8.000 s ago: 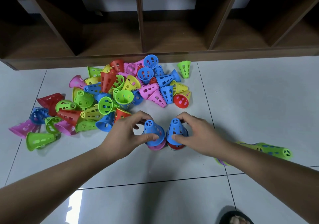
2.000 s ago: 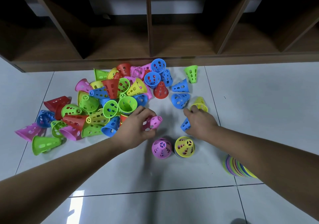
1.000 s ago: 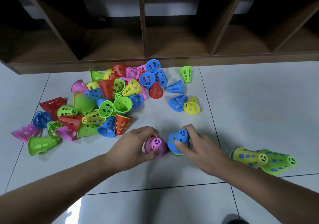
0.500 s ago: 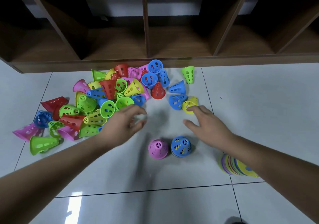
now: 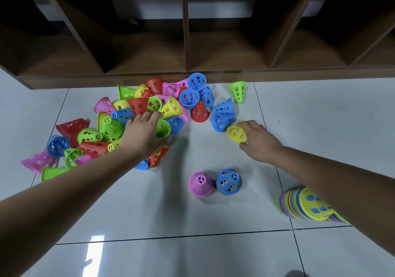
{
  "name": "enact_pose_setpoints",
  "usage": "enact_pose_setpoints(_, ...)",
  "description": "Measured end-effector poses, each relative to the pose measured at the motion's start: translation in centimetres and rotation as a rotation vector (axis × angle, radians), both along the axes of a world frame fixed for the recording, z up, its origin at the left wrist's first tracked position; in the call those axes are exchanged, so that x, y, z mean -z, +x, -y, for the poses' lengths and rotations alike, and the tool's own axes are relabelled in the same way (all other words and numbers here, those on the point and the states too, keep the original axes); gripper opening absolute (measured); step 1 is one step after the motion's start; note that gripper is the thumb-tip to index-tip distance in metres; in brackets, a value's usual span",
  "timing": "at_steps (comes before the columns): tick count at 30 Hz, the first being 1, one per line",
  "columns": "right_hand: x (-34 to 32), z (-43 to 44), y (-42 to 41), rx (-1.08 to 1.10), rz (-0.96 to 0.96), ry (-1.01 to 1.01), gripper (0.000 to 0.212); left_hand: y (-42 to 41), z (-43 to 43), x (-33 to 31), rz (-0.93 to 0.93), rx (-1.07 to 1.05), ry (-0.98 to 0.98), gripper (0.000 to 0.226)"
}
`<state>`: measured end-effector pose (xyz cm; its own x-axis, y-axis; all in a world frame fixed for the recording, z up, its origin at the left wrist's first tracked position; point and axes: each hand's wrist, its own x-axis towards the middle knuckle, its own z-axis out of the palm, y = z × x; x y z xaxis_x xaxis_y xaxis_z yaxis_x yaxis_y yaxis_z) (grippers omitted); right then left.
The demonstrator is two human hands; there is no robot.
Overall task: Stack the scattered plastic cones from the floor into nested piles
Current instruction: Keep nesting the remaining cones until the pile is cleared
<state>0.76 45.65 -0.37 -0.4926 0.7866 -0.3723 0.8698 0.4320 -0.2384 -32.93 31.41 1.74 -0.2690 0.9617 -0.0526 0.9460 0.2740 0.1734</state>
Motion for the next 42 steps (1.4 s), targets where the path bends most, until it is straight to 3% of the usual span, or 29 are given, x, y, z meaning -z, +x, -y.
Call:
enact_pose_setpoints(3, 0.5, 0.8, -0.1, 0.007, -0.012, 0.027, 0.035, -0.1, -0.2, 0.2, -0.01, -0.005, -0.009, 0.083)
enact_pose_setpoints(7, 1.0, 1.4, -0.5, 0.155, -0.03, -0.123, 0.037, -0.4, -0.4, 0.2, -0.002, -0.008, -0.016, 0.082)
enact_pose_setpoints(10, 1.0, 1.7, -1.1, 0.306, -0.118, -0.126, 0.036, -0.5, -0.4, -0.1, 0.037, -0.025, -0.006, 0.085)
enact_pose_setpoints(12, 1.2, 1.7, -1.4, 0.365, -0.131, -0.1, 0.044, -0.4, -0.3, -0.4, 0.061, -0.033, 0.0, 0.089)
enact_pose_setpoints(16, 0.7, 1.3, -0.9, 0.47, -0.095, -0.253, 0.077, -0.3, 0.1, -1.3, 0.113, -0.046, 0.043, 0.088)
enact_pose_setpoints(22, -0.5, 1.7, 0.2, 0.541, -0.191, -0.304, 0.084, 0.1, 1.6, -3.4, 0.328, -0.03, 0.125, 0.087)
enact_pose_setpoints(27, -2.3, 4.2, 0.5, 0.489, -0.426, -0.223, 0.072, 2.0, 3.8, -4.8, 0.475, 0.013, 0.19, 0.086)
enact_pose_setpoints(35, -6.0, 8.7, 1.1, 0.462, -0.827, -0.147, 0.057, 7.8, 7.2, -3.4, 0.831, -0.004, 0.169, 0.063)
enact_pose_setpoints(39, -6.1, 11.5, 1.9, 0.342, -0.822, -0.131, 0.054, 10.4, 8.4, -1.8, 0.897, 0.081, 0.142, 0.06)
enact_pose_setpoints(42, -5.6, 13.0, 2.4, 0.198, -0.748, -0.065, 0.046, 11.1, 8.9, -0.2, 0.817, 0.101, 0.072, 0.063)
